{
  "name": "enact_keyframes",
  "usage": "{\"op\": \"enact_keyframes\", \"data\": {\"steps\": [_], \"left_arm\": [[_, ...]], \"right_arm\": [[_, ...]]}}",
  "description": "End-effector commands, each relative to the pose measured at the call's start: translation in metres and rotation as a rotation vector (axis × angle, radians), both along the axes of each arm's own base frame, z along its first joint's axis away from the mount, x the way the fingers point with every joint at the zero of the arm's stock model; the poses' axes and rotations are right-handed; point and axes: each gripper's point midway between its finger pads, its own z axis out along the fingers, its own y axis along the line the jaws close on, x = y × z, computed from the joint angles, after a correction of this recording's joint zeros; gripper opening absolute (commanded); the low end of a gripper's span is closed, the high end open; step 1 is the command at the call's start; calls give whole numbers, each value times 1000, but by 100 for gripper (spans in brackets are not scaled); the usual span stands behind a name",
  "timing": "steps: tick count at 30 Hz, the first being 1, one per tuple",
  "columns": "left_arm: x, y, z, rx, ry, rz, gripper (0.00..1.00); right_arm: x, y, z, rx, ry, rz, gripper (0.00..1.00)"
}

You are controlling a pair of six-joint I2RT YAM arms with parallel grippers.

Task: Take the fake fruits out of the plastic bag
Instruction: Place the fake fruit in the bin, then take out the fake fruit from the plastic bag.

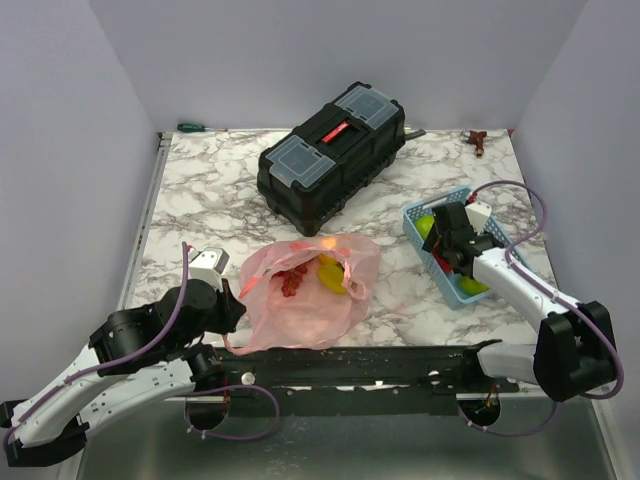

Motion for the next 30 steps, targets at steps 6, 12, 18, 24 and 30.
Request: {"op": "enact_keyframes", "data": {"steps": [6, 12, 18, 24, 30], "left_arm": [[0, -1, -1, -1, -10, -10, 0], [1, 0, -2, 4, -8, -8, 0], [1, -1, -2, 10, -4, -7, 0], [1, -1, -2, 10, -3, -8, 0], [1, -2, -4, 21, 3, -8, 0]], "right_arm": [[-8, 16, 42, 97, -116, 117, 90], [-16, 59, 97, 332, -275, 291, 90], [-27, 131, 131, 697, -370, 525, 90], [-43, 188, 182, 833, -457, 686, 91], [-87, 273, 230, 901, -475, 905, 90]]}}
